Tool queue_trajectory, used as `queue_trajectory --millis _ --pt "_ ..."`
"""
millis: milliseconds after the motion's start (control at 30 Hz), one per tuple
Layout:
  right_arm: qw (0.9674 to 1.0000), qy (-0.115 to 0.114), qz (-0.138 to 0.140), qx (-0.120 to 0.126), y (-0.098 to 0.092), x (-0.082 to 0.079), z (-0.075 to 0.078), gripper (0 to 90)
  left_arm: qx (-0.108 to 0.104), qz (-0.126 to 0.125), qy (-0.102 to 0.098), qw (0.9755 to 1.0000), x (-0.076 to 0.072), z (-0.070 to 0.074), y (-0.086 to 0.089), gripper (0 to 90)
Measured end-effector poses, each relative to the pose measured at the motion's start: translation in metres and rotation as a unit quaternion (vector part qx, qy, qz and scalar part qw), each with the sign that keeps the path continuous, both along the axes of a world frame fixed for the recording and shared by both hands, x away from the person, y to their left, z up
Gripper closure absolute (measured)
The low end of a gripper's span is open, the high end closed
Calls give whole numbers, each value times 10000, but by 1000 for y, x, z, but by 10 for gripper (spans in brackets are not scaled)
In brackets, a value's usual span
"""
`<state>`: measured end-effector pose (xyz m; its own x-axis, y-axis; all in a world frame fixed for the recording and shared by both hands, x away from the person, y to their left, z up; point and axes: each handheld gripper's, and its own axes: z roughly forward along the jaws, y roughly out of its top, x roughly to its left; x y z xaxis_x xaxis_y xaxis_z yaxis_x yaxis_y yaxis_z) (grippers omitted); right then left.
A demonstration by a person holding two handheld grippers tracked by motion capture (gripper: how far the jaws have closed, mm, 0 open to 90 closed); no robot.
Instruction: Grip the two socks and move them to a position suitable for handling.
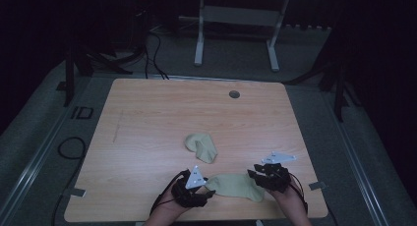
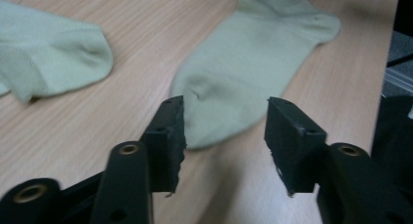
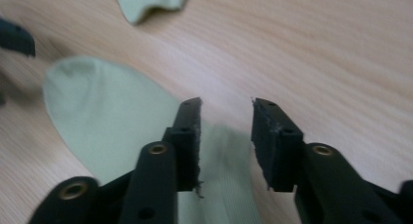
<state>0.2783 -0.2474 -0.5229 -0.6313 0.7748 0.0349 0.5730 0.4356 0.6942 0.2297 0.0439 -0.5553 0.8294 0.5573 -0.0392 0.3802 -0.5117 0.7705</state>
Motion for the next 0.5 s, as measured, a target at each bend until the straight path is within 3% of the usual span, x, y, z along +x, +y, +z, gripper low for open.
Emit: queue_trajectory --millis 233,400,500 --pt "9996 -165 218 59 27 17 17 590 -144 7 61 9999 -17 1 14 485" --pt "9992 -219 340 71 45 28 23 577 -178 196 -27 9996 -25 4 31 484" --pt "9990 -135 419 32 65 43 25 569 -129 338 -76 9993 -27 3 45 484"
